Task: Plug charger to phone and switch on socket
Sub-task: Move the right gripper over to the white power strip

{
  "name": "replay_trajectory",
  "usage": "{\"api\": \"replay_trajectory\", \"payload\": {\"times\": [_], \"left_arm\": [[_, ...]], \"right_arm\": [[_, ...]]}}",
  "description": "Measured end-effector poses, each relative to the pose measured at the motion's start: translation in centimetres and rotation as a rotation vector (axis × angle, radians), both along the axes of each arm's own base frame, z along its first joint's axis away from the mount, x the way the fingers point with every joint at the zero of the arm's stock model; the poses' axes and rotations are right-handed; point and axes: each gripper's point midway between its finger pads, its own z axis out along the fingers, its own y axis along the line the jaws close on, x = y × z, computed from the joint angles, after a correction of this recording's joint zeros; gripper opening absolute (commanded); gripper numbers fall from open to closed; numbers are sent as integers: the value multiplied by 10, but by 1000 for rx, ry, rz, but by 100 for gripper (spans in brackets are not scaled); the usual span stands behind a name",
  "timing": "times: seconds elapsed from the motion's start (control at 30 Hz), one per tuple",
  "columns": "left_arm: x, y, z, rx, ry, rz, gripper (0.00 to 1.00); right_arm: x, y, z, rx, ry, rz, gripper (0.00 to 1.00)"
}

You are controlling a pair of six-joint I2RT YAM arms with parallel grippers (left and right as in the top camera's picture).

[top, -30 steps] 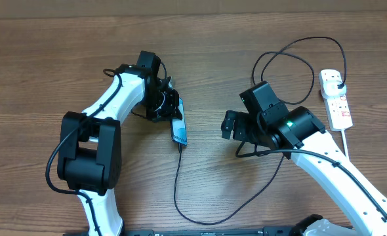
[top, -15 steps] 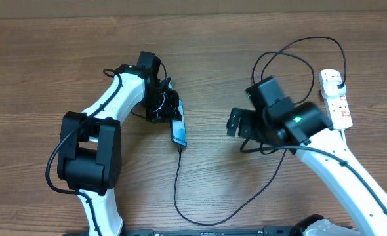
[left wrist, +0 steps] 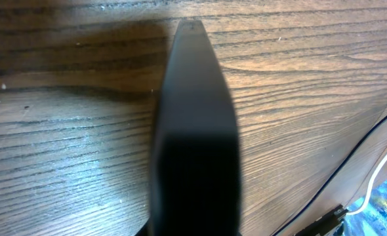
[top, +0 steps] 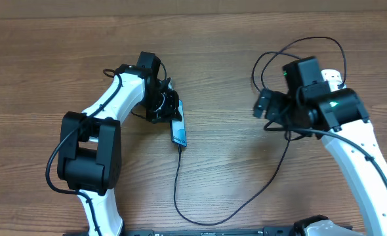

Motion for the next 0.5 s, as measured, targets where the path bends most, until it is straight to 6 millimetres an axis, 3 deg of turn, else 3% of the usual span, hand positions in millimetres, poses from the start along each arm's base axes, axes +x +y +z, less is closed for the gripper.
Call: {"api": "replay_trajectory", "payload": {"times": [0.5], "left_arm": [[0,1,-1,8,-2,0,4]], "right_arm": [[-3,-115,-5,-134,45,-331,100]]}}
